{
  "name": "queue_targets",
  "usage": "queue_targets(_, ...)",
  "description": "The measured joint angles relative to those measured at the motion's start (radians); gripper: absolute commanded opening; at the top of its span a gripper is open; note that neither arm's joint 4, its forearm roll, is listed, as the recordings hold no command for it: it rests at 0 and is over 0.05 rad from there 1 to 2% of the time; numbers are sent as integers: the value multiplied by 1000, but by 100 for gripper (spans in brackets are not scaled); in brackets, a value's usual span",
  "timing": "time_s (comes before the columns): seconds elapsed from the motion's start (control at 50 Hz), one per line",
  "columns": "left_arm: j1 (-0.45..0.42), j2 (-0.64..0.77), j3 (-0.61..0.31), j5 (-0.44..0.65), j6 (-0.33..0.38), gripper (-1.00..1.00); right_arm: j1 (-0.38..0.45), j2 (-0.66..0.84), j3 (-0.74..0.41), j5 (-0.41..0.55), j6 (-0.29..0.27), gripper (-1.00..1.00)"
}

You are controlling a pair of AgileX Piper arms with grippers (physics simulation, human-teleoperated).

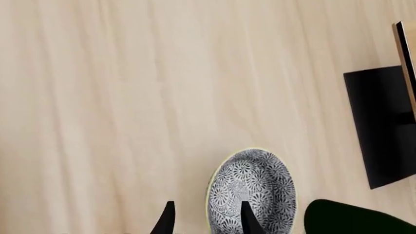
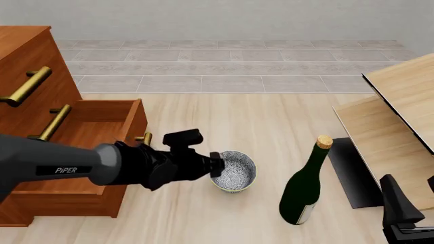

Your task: Put the bowl on top of the cabinet.

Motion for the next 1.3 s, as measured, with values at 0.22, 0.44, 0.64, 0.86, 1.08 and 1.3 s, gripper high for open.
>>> queue_targets(0.22, -5, 11, 3, -8, -2, 100, 1, 0, 1, -1, 1, 100)
queue_targets(0.44, -7, 23, 4, -18, -3, 100, 0, 0, 0, 0, 4, 100)
queue_targets(0.64, -8, 38, 6, -28, -8, 100, 0, 0, -1, -1, 5, 100)
queue_targets(0.86, -10, 51, 7, -37, -12, 100, 0, 0, -1, -2, 6, 100)
queue_targets(1.08, -13, 63, 8, -46, -17, 100, -1, 0, 1, -4, 7, 100)
queue_targets(1.3, -13, 47, 9, -49, -7, -100, -3, 0, -2, -3, 7, 100)
